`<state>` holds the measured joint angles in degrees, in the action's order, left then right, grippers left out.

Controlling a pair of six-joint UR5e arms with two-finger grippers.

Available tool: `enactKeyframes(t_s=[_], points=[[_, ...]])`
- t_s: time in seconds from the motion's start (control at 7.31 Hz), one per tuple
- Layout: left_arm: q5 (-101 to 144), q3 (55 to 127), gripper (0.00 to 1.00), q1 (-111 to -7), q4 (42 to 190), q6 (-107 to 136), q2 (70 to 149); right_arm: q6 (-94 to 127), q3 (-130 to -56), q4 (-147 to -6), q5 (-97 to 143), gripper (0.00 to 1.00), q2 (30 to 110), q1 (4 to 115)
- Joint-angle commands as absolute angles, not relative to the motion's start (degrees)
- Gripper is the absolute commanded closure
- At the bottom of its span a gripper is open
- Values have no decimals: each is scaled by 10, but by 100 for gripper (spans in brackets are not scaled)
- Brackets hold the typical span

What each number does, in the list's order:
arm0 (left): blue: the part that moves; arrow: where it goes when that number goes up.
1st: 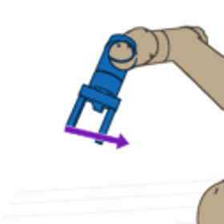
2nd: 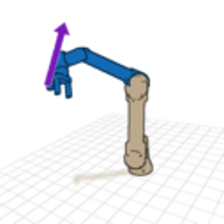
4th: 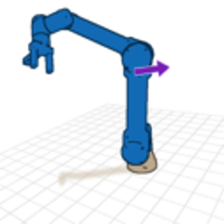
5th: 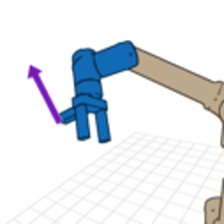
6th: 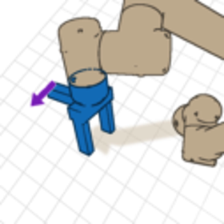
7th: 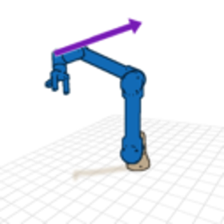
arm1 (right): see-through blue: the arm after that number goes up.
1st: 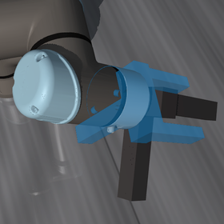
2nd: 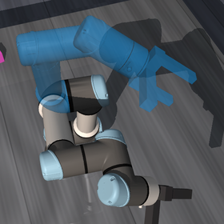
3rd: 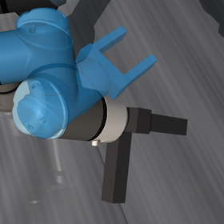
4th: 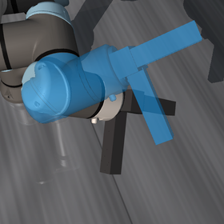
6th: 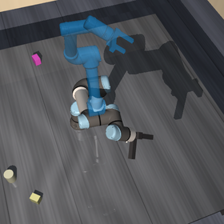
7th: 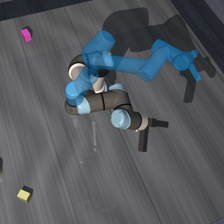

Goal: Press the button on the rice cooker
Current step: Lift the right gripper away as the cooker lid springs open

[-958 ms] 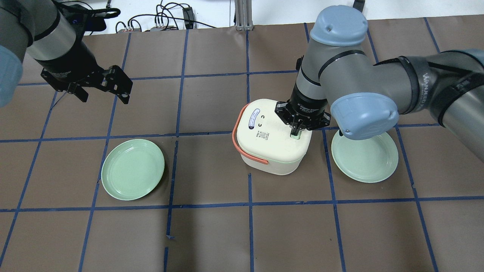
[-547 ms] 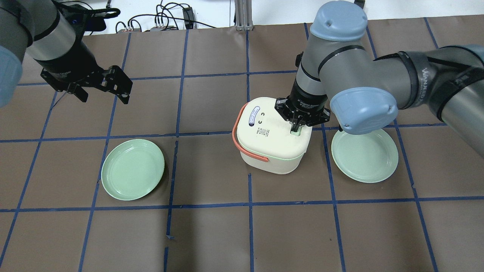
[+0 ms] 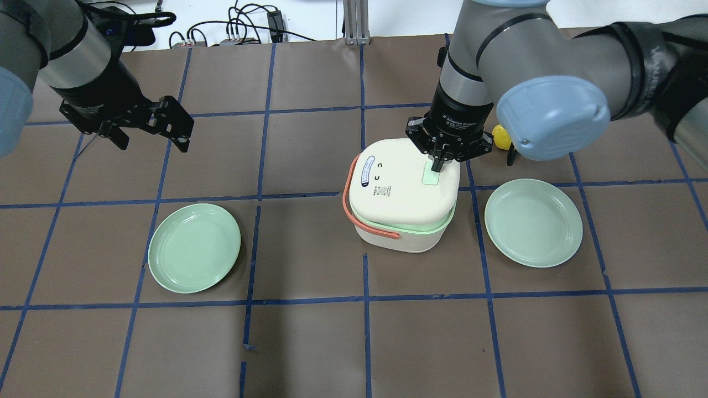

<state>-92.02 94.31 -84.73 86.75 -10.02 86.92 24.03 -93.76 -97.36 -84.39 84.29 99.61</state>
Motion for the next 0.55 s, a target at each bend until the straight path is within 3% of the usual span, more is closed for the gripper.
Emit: enactKeyframes(t_s=[0.0,0.27,0.41], points=[[-920,943,0,-847,867,-100,868,173,-868,-903,-845,89,837,975],[-920,943,0,-847,867,-100,868,34,-805,-819,-846,83,836,909],[-920,943,0,-847,867,-100,868,-37,-789,-805,-879,70,843,889]])
